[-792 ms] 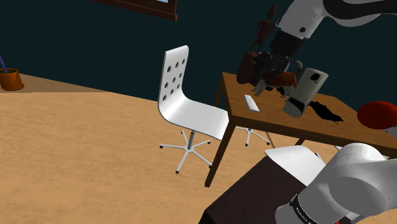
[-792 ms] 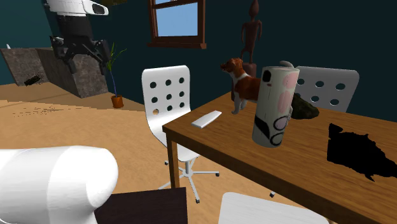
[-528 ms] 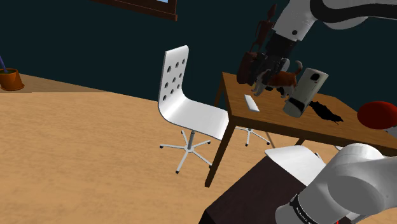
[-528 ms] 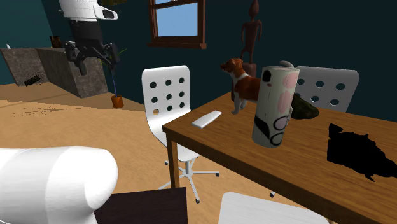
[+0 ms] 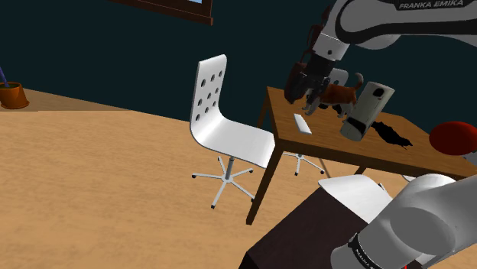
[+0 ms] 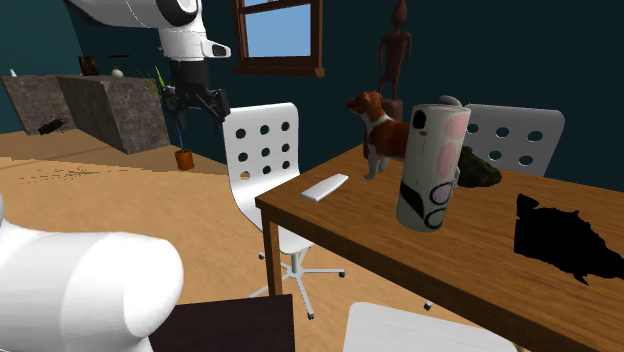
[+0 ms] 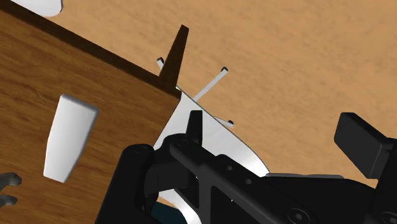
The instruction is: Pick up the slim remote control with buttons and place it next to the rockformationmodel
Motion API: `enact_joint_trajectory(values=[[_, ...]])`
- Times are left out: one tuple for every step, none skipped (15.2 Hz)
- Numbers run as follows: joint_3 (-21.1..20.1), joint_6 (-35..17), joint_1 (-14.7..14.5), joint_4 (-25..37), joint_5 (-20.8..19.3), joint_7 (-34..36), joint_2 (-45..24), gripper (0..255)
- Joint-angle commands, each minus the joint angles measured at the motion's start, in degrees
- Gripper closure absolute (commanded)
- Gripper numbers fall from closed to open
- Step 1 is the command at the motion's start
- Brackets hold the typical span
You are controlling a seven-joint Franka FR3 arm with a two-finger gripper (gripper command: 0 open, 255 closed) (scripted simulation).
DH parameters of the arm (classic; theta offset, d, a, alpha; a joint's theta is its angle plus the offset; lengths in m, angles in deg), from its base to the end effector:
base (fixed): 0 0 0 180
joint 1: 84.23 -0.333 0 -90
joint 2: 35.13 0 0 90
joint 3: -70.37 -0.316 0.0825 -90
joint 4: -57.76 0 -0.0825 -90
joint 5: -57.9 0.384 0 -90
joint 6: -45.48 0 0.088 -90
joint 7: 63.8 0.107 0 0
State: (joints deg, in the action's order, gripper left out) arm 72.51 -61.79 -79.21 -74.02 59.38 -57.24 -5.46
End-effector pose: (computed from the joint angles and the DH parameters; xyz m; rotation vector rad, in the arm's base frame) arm 0.4022 -0.0506 0.5498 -3.0726 0.3735 -0.1391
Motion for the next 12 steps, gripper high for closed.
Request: enact_joint_trajectory(values=[[1.2,-1.9,1.1,0.9,-0.6,-0.2,-3.2,0],[1.8,-2.7,1.6,1.5,-0.8,-0.2,-4.8,0],[2.3,-3.5,2.1,2.2,-0.9,-0.2,-6.4,0],[2.9,-4.3,2.6,2.8,-1.1,-0.3,-8.1,0],[3.5,-5.0,3.1,3.5,-1.2,-0.3,-9.7,0],[4.1,-5.7,3.5,4.3,-1.3,-0.4,-11.4,0],[4.6,-6.4,4.0,5.1,-1.4,-0.4,-13.0,0],[5.2,-7.1,4.4,6.0,-1.4,-0.5,-14.7,0],[5.8,-7.7,4.9,6.8,-1.4,-0.6,-16.4,0],[6.3,-8.2,5.3,7.8,-1.3,-0.6,-18.1,0],[6.9,-8.8,5.8,8.7,-1.3,-0.7,-19.8,0],[7.4,-9.3,6.2,9.7,-1.2,-0.8,-21.5,0]])
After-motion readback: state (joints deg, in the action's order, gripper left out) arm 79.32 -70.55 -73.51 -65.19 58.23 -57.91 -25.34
